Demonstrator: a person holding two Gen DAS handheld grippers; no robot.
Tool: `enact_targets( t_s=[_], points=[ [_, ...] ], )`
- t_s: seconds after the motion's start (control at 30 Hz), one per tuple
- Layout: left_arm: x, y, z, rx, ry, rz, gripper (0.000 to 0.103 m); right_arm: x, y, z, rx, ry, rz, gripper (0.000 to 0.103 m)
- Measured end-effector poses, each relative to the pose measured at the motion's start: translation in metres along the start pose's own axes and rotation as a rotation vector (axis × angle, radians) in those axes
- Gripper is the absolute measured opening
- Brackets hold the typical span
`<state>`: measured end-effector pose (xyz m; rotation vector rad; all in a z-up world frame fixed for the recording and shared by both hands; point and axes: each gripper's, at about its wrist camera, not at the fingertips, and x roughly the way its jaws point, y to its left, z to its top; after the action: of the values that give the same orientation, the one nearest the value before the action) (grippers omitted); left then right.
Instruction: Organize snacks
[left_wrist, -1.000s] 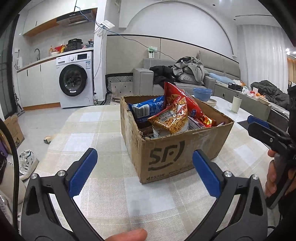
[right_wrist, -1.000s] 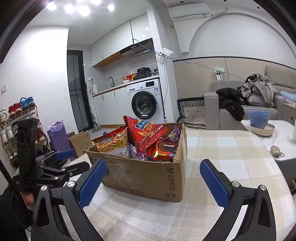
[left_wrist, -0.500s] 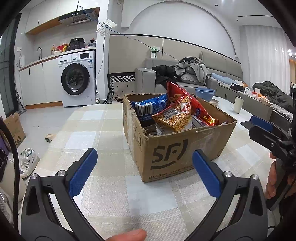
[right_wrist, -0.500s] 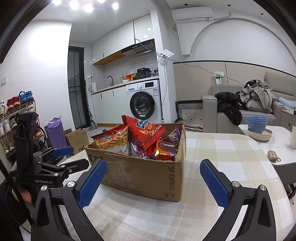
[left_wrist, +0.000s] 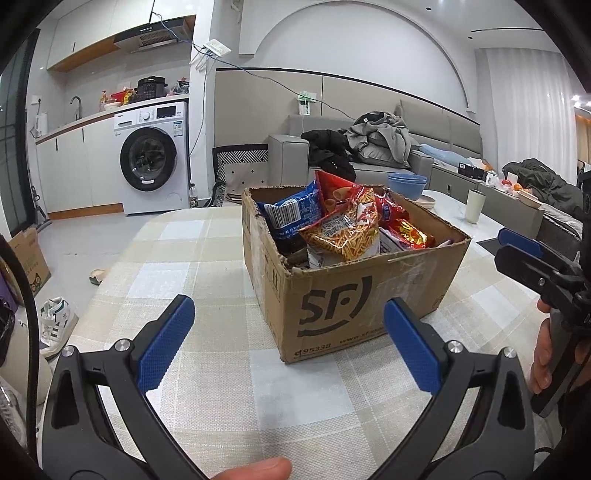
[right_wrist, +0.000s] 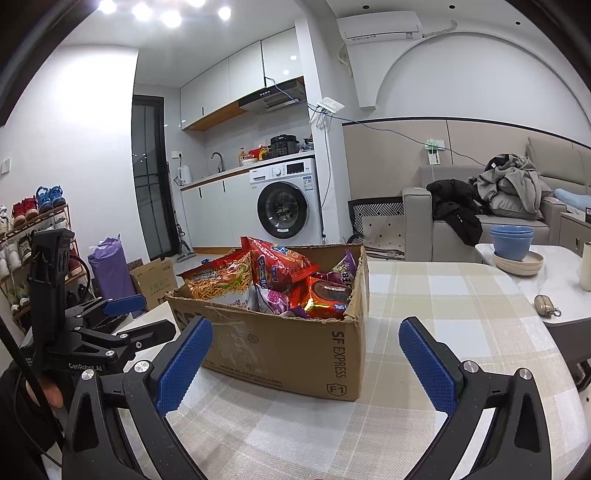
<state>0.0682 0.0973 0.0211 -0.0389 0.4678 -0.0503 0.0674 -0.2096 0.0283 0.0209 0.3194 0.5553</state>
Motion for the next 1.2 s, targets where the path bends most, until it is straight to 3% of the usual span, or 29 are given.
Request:
enact_targets(
  t_s=[1.2],
  points=[
    [0.0017, -0.0010, 0.0000, 0.002, -0.001, -0.002, 0.102, -0.0004, -0.0014, -0.0029, -0.002, 0.002, 0.000, 0.103]
  ],
)
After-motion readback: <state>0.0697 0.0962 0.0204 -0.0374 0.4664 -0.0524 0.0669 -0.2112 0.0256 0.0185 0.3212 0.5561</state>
